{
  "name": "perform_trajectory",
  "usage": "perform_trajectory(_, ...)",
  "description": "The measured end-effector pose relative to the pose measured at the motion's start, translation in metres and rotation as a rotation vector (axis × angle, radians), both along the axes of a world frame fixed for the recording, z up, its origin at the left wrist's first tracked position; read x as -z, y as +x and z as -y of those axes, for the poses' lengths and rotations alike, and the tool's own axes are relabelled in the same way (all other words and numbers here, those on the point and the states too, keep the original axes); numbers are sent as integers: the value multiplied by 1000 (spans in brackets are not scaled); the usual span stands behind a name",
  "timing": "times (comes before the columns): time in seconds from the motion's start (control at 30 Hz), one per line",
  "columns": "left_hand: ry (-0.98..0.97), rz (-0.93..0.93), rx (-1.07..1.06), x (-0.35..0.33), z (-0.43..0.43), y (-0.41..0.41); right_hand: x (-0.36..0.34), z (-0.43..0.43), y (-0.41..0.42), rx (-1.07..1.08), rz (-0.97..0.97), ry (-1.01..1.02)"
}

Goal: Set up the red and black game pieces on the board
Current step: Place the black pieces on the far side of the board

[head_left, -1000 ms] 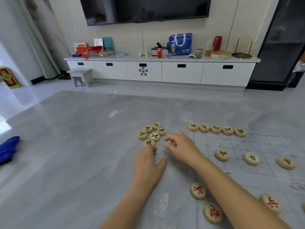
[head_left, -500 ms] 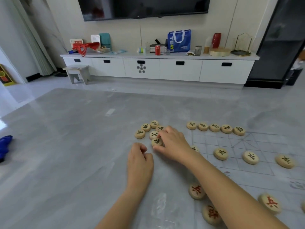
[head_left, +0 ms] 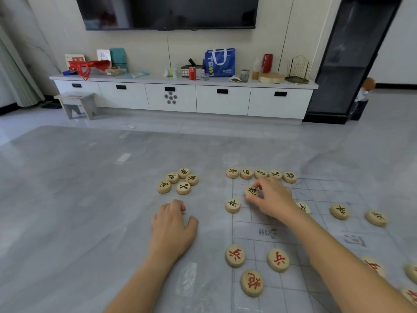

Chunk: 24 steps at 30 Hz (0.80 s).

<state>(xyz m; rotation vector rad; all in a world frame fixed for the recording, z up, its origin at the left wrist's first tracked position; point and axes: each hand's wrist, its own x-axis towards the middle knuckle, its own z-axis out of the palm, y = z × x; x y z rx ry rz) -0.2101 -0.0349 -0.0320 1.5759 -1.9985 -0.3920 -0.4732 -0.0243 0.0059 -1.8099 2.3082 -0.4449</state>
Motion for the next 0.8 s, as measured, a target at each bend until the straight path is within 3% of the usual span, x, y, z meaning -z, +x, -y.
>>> perform_trajectory(0.4,-16,108,-9,-5,-5,-4,1,4,8,-9,-65,24)
perform_trajectory(0.7,-88,207,-148,4,-8,-7,-1,34,77,-135,87,-110)
perform_trajectory(0.8,114,296,-183,-2,-9,-7,-1,51,104,-212,99,-100)
